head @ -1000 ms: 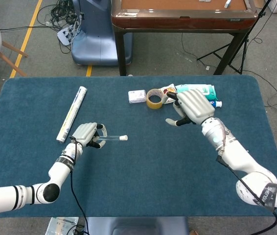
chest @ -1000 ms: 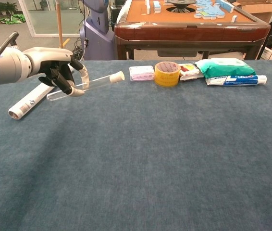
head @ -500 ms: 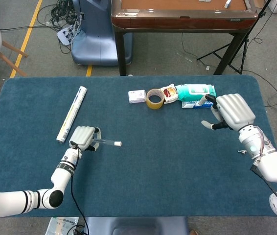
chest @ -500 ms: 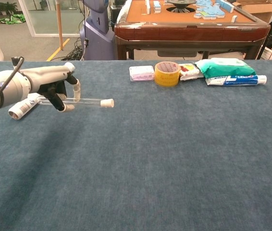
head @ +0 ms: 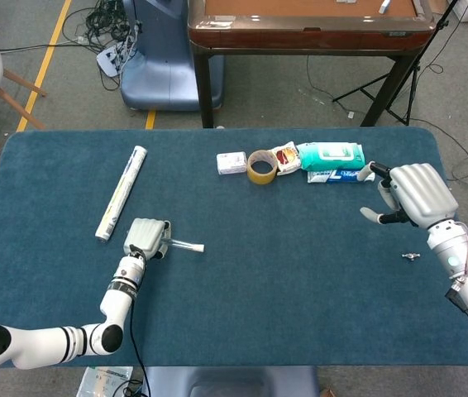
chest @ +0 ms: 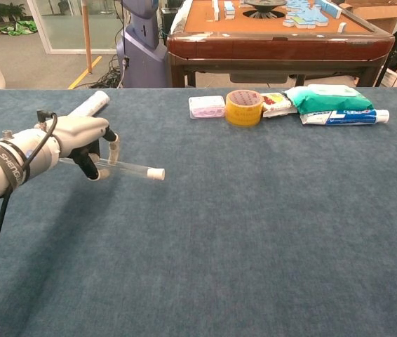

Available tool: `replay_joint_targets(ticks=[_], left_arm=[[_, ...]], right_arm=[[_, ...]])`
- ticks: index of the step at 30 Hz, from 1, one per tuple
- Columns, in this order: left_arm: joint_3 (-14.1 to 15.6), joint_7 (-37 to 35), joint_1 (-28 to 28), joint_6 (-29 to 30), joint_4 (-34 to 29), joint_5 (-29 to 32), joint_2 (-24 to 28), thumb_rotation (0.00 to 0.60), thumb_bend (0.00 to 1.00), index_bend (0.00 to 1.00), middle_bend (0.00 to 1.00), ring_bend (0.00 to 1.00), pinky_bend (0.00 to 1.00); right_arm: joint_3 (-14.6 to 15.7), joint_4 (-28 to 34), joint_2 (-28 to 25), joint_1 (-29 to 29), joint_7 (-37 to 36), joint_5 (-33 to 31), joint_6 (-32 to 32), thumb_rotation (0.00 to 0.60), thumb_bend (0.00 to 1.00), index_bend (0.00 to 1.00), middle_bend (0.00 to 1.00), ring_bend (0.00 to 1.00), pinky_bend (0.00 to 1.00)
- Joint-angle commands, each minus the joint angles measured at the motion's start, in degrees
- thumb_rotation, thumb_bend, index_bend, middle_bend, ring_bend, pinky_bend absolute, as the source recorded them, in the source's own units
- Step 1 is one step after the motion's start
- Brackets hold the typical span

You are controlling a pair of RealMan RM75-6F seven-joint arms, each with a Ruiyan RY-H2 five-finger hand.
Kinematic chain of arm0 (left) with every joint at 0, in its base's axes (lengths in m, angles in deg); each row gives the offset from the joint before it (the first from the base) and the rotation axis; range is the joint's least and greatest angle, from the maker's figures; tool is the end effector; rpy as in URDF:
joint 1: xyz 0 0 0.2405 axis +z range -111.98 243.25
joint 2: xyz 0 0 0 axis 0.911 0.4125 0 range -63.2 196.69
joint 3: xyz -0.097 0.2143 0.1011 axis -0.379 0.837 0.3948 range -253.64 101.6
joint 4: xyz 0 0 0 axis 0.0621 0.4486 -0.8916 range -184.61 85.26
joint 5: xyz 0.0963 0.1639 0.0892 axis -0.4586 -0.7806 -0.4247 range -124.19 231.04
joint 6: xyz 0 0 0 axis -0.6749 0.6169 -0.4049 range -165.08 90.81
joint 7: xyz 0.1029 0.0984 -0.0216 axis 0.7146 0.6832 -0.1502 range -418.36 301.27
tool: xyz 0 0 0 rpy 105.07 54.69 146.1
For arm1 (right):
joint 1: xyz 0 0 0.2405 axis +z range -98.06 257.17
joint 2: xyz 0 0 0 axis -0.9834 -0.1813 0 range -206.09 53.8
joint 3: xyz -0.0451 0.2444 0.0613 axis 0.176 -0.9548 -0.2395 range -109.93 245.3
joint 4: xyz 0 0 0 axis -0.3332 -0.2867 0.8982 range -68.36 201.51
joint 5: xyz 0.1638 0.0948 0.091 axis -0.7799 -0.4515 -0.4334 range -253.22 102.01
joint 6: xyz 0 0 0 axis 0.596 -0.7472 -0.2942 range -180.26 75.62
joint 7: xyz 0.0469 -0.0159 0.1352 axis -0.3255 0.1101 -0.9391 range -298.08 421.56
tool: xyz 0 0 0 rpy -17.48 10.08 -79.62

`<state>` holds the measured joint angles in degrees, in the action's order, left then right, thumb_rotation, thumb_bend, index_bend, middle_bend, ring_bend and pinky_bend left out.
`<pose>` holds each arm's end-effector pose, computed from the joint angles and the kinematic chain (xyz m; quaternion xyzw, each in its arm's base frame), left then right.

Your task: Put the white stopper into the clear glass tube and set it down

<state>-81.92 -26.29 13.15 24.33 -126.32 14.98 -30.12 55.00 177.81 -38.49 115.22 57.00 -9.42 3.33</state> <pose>-0.1522 0.3688 -0.0466 -0.7150 -0.3981 -0.2809 0.5013 -0.1640 -0.3264 0.2375 0.6718 -0.3855 0.4005 0.4896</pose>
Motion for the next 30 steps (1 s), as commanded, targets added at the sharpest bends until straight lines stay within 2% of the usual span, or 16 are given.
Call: replay_joint_targets(ticks=[1,12,15,30], left_arm=[[-0.68,1.60,0.55,0.05,0.49,1.21,-1.27,0.600,0.35,0.63,1.00,1.00,1.00],[-2.02,4.67,1.45,-0.94,0.28,2.14,-3.03,0.600,0.35,0.63,1.00,0.99,1.00],[-2.46,5.55,1.50,-1.26,0.05,2.64,-3.20,0.600,0.35,0.60,1.00,0.99,1.00],[-5.00,7.51,1.60,-2.47,-7.32,5.79,0.77,0.600,0.35,0.24,0.99,0.98,1.00]], right_arm=[[-0.08,-0.05,-0.20,-0.53,-0.38,0.45,0.12,0.600,0.20,0.37,0.86,0.90,0.84],[-0.44,-0.61,0.14,-1.96,-1.04,1.31,0.03,0.600,0.20,0.37,0.86,0.90,0.84],[-0.57,-0.80,0.23,-2.28,-1.26,1.33,0.02,0.600,0.20,0.37,0.86,0.90,0.84],[-1.15,-0.63,0.18,-3.68,-1.73,2.19,0.40,0.600,0.20,0.37,0.86,0.90,0.84]])
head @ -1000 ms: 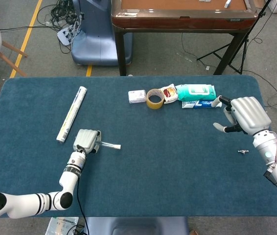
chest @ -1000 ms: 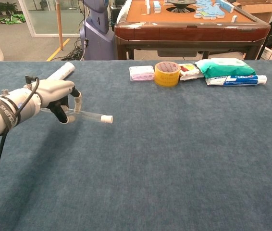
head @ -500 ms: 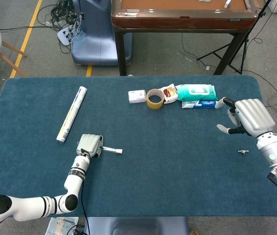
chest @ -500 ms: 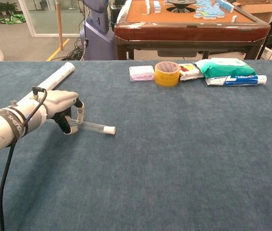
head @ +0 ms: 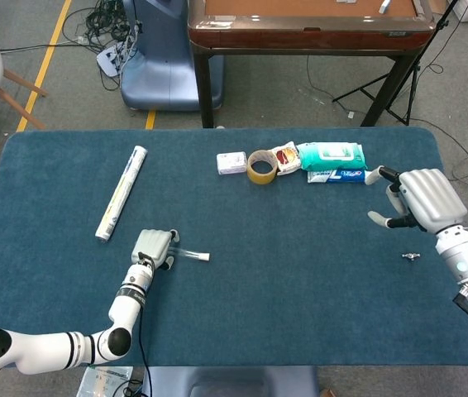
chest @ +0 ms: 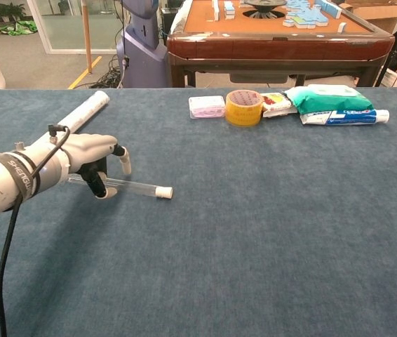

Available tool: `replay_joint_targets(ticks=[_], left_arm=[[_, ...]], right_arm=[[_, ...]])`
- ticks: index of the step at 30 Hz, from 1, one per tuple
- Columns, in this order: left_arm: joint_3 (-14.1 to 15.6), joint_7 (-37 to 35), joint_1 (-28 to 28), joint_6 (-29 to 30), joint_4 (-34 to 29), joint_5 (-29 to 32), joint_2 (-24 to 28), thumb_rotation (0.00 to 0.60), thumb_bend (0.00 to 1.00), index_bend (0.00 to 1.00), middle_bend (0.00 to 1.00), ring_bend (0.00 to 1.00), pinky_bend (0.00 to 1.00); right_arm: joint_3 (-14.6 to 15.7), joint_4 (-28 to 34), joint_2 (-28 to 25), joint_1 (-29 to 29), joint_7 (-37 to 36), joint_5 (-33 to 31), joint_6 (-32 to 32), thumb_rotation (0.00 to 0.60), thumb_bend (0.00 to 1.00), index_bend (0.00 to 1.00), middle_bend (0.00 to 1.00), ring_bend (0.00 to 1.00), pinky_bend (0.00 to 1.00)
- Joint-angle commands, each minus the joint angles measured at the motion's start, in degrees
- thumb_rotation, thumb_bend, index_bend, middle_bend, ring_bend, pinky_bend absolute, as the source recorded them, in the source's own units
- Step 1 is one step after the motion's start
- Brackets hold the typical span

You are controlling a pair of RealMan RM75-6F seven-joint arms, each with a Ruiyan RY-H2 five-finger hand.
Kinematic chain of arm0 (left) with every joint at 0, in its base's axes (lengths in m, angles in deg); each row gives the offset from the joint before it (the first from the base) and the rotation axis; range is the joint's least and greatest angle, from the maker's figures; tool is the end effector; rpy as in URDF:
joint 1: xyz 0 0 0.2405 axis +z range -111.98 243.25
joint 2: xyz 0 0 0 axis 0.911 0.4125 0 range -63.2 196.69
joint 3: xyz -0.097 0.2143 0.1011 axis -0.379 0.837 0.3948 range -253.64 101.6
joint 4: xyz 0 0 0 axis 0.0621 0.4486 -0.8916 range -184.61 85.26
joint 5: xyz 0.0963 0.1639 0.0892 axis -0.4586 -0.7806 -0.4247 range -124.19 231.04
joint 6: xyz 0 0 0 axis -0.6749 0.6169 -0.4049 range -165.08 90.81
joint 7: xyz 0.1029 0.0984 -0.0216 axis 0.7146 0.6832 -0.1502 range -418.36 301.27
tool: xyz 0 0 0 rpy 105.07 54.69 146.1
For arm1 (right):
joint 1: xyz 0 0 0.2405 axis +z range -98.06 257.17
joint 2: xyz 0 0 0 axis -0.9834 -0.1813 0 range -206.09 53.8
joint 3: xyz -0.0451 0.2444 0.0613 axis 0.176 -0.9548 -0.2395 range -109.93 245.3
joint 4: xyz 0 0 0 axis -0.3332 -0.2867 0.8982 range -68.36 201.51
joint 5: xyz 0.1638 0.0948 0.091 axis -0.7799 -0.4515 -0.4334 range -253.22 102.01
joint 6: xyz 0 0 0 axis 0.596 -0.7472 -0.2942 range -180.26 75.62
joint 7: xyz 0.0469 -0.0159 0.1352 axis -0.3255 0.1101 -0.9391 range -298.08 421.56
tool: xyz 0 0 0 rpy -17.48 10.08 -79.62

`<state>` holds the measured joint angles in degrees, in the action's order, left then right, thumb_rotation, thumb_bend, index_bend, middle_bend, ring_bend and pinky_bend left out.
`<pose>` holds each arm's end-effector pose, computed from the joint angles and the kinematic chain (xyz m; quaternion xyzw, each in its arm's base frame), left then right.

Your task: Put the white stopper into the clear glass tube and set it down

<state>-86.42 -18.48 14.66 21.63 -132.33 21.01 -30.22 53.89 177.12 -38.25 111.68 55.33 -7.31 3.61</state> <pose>-0.1397 0.3526 -0.0583 -0.7204 -0.4398 -0.2517 0.4736 -0.1769 -0.3192 0.2393 0.6637 -0.3950 0.4010 0.4926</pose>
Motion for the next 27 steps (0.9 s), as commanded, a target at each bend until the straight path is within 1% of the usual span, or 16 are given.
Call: replay_joint_targets(ticks=[1,6,9,13,15,17,19,23,27], left_arm=[[-0.82,-0.68,0.23,0.54,-2.39,-0.59,1.51,0.600,0.35,0.23,0.99,0.98,1.00],[-2.61,-3.99,1.63,2.45,-8.73,-3.75,5.91,0.600,0.35,0.21,0.98,0.97,1.00],[-2.98,-6.19,3.14,3.50,-13.30,-6.63,10.18,0.600,0.35,0.21,0.94,0.93,0.99],[-2.39,-9.94,6.41,5.51,-18.63,-11.83,16.75,0.600,0.35,0.22,0.81,0.78,0.94],[-1.69,-11.63,8.25,7.14,-19.83,-14.56,19.08,0.600,0.35,0.22,0.74,0.70,0.90],[-0.76,-14.02,10.65,9.23,-20.74,-17.78,21.51,0.600,0.35,0.23,0.64,0.62,0.83],[0.30,-16.48,13.24,11.43,-21.27,-20.76,23.84,0.600,0.35,0.23,0.58,0.57,0.76],[2.58,-21.12,18.14,14.83,-21.70,-25.30,28.03,0.600,0.35,0.24,0.48,0.46,0.60],[5.28,-25.76,23.21,18.13,-21.16,-29.86,31.36,0.600,0.35,0.24,0.42,0.40,0.52]], right_arm=[[-0.08,0.11,-0.16,-0.34,-0.13,0.16,0.30,0.600,0.20,0.37,0.86,0.90,0.84],[-0.05,0.37,-0.97,-1.38,-0.40,0.24,0.95,0.600,0.20,0.37,0.86,0.90,0.84],[0.54,0.46,-1.54,-2.25,-0.18,-0.08,0.74,0.600,0.20,0.37,0.84,0.87,0.84],[2.00,-0.08,-1.81,-3.85,0.00,-1.23,-0.02,0.600,0.20,0.37,0.76,0.77,0.82],[2.69,-0.56,-1.51,-4.74,0.26,-1.78,0.18,0.600,0.20,0.37,0.71,0.73,0.80],[3.50,-1.13,-0.90,-5.99,0.64,-2.12,1.04,0.600,0.20,0.37,0.65,0.67,0.76],[4.39,-1.90,0.09,-7.57,1.03,-2.15,2.61,0.600,0.20,0.37,0.58,0.60,0.69],[6.15,-4.30,2.74,-10.66,1.65,-1.66,5.85,0.600,0.25,0.37,0.49,0.48,0.60],[7.89,-7.52,5.97,-14.00,0.73,0.52,9.44,0.600,0.27,0.33,0.41,0.38,0.52]])
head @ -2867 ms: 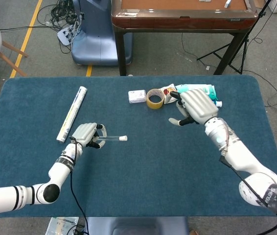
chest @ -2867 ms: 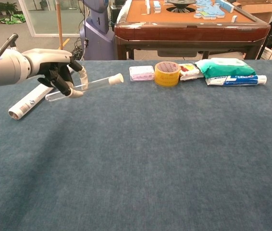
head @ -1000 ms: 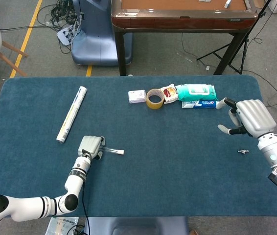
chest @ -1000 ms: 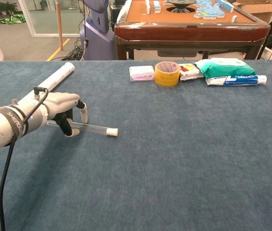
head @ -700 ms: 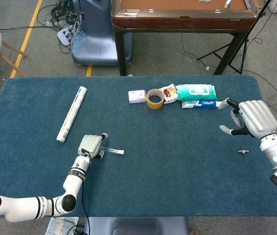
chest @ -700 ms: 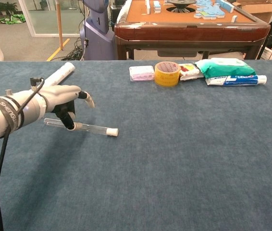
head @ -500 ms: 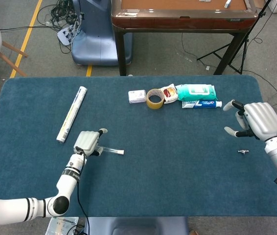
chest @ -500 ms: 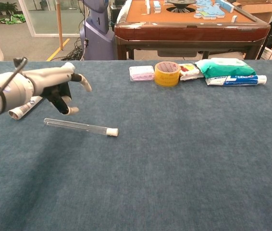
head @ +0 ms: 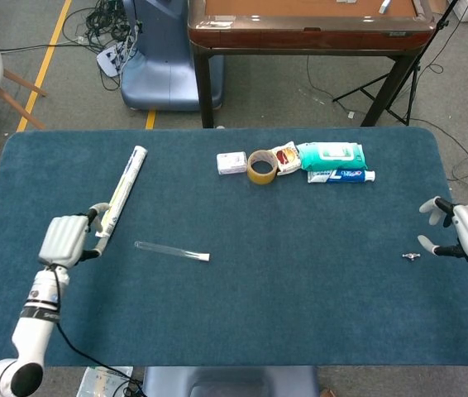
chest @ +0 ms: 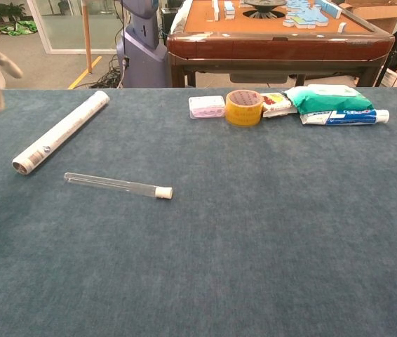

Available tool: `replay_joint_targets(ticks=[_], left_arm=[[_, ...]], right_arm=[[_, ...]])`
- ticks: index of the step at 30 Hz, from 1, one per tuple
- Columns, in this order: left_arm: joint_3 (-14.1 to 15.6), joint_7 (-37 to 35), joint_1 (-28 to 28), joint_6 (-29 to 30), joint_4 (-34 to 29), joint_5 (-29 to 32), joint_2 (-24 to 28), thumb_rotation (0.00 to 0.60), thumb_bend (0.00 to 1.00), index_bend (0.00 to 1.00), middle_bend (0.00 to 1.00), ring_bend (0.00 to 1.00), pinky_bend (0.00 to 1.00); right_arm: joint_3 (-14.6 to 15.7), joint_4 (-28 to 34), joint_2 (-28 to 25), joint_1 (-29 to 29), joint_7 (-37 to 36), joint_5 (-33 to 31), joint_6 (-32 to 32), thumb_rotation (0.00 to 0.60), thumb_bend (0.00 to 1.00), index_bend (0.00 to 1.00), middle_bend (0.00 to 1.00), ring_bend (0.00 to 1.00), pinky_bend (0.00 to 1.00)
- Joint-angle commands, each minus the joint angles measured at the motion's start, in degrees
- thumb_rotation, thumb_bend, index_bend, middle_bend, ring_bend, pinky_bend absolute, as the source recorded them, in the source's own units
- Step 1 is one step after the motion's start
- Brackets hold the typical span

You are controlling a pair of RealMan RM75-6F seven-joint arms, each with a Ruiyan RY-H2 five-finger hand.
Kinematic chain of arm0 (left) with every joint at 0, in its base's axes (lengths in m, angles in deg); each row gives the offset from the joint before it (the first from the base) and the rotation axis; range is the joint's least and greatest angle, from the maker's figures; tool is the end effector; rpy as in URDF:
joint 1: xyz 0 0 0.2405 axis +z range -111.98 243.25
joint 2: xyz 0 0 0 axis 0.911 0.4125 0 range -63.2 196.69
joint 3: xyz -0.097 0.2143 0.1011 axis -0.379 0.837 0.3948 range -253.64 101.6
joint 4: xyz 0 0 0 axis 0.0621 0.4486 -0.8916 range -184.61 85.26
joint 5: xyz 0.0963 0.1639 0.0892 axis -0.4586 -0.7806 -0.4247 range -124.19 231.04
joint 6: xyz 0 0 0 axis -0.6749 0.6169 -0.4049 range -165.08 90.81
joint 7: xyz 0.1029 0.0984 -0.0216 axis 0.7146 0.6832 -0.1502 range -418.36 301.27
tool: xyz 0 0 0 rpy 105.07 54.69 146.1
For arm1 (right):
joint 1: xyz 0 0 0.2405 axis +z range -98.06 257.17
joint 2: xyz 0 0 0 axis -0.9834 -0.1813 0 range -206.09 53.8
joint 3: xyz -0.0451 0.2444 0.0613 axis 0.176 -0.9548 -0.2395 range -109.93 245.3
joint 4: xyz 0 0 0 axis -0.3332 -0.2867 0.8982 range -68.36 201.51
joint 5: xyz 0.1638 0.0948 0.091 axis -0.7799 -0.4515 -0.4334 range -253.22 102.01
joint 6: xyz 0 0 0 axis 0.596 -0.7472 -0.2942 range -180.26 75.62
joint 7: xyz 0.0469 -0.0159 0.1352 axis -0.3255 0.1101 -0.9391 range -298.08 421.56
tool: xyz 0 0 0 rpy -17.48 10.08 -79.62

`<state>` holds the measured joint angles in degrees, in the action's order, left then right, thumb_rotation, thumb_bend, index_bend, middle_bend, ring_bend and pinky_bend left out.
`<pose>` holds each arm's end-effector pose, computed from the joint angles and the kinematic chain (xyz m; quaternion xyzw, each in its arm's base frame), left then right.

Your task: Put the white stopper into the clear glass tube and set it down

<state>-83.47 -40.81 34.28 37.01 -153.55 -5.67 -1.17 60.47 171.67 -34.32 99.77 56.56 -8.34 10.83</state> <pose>-0.2086 0.3045 0.1164 -0.6193 -0.4066 -0.3889 0.5476 -0.2755 -0.2640 0.2393 0.5978 -0.4493 0.3305 0.5758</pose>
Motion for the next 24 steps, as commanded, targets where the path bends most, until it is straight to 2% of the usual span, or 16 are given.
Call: replay_joint_targets(ticks=[1,6,13,16,24], left_arm=[[2.85,-4.50,4.66,3.47,0.24,-4.07,2.82,0.600,0.35,0.24,0.41,0.39,0.50],[5.56,-8.48,10.02,7.65,1.67,-8.55,4.23,0.600,0.35,0.24,0.39,0.36,0.44],[8.68,-9.13,16.52,14.87,2.96,-15.94,4.30,0.600,0.35,0.25,0.39,0.36,0.43],[9.50,-8.51,18.87,17.94,3.40,-18.80,3.59,0.600,0.35,0.26,0.39,0.36,0.42],[10.86,-8.70,23.23,20.74,2.84,-22.09,3.59,0.600,0.35,0.26,0.39,0.36,0.42]], right_arm=[[1.67,-2.90,2.80,-2.82,-0.65,2.26,3.22,0.600,0.27,0.32,0.39,0.35,0.50],[3.21,-7.70,6.73,-6.42,-1.36,6.51,8.79,0.600,0.27,0.25,0.32,0.28,0.45],[4.70,-12.10,9.20,-10.44,-2.90,10.70,14.28,0.600,0.27,0.24,0.31,0.25,0.43],[5.24,-12.46,9.48,-11.48,-2.54,11.35,14.98,0.600,0.27,0.24,0.31,0.25,0.42],[5.33,-14.06,10.13,-13.02,-5.94,13.49,16.61,0.600,0.27,0.24,0.31,0.25,0.42]])
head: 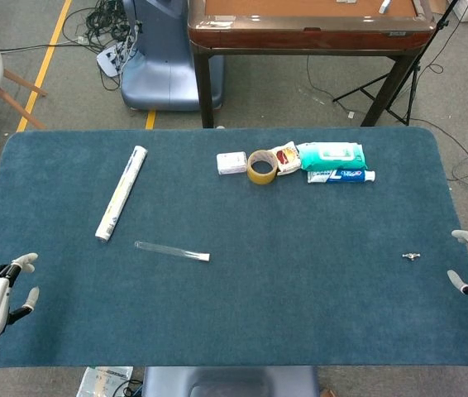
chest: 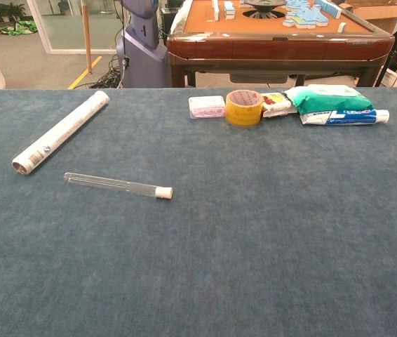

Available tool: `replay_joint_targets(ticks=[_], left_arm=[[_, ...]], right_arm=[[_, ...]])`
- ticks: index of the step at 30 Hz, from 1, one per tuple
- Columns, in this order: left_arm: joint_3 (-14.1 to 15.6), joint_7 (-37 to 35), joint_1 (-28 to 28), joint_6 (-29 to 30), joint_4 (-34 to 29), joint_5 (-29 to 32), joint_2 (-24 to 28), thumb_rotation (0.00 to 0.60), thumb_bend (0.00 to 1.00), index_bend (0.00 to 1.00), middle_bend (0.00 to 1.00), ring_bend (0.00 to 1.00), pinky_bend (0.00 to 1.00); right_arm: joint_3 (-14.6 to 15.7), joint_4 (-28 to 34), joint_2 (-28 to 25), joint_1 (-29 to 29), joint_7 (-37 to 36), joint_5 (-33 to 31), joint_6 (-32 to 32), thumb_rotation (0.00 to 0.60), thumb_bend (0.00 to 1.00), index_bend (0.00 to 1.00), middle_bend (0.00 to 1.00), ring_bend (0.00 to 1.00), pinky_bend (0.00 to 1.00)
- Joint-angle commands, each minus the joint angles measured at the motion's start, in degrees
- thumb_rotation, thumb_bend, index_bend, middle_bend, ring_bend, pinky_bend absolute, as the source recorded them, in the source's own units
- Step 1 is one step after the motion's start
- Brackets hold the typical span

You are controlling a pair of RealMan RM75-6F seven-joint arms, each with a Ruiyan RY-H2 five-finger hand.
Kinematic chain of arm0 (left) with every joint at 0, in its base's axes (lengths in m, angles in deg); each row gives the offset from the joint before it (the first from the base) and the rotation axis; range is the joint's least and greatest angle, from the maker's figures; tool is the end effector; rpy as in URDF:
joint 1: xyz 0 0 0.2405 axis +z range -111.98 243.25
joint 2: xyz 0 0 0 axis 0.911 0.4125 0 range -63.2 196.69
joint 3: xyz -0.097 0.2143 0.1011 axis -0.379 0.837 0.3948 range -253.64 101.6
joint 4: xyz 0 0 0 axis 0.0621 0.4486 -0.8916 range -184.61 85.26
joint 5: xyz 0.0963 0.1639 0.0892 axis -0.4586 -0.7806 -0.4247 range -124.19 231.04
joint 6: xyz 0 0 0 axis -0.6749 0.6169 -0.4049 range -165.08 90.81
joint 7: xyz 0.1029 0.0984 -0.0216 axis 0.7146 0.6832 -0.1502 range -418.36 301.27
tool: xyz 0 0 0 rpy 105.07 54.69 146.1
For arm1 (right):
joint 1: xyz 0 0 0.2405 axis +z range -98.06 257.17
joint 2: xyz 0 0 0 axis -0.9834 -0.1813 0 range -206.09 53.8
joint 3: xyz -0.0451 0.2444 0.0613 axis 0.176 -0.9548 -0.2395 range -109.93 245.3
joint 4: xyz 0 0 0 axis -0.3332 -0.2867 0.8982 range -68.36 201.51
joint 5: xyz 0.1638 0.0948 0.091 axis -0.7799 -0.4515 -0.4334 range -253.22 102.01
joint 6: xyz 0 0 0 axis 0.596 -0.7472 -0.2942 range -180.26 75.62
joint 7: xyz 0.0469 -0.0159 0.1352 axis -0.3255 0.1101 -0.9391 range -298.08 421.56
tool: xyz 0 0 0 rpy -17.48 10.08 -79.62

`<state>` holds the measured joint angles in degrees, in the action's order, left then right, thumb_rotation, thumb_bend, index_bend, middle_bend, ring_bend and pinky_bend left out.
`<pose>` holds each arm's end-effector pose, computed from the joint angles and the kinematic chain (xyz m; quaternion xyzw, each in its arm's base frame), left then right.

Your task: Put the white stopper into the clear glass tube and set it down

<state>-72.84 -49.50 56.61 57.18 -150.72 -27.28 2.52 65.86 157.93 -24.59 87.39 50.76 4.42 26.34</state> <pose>-0.2826 0.1770 0.1583 -0.5732 -0.3731 -0.3956 0.6130 -0.3376 -0.1944 0.2279 0.5858 -0.4147 0.3433 0.6059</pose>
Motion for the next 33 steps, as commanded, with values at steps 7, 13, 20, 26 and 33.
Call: replay_joint_targets(ticks=[7,13,20,26,33], left_arm=[[0.12,0.48,2.52,0.18,-0.19,-1.73,0.27,0.600,0.35,0.26,0.39,0.36,0.41],[-0.33,0.08,3.46,-0.40,0.26,-2.70,0.42,0.600,0.35,0.27,0.39,0.36,0.41],[-1.36,-0.28,4.11,-0.91,0.27,-3.05,0.87,0.600,0.35,0.28,0.39,0.36,0.41],[-2.30,0.52,4.05,-1.87,-0.03,-3.35,0.82,0.600,0.35,0.28,0.39,0.36,0.41],[-3.22,1.29,3.82,-3.33,-0.34,-3.17,0.71,0.600,0.35,0.28,0.39,0.36,0.41]], right_arm=[[-0.52,0.04,0.71,-1.60,0.97,2.73,3.77,0.600,0.27,0.24,0.31,0.25,0.42],[-0.83,0.59,0.76,-1.58,1.44,3.13,3.49,0.600,0.27,0.24,0.31,0.25,0.42],[-1.07,1.12,0.56,-1.47,2.05,3.00,2.63,0.600,0.27,0.24,0.31,0.25,0.42],[-1.29,1.25,0.07,-1.71,1.62,2.98,2.57,0.600,0.27,0.24,0.31,0.25,0.42],[-1.47,1.02,-0.15,-2.66,0.75,2.43,3.22,0.600,0.27,0.24,0.31,0.25,0.42]])
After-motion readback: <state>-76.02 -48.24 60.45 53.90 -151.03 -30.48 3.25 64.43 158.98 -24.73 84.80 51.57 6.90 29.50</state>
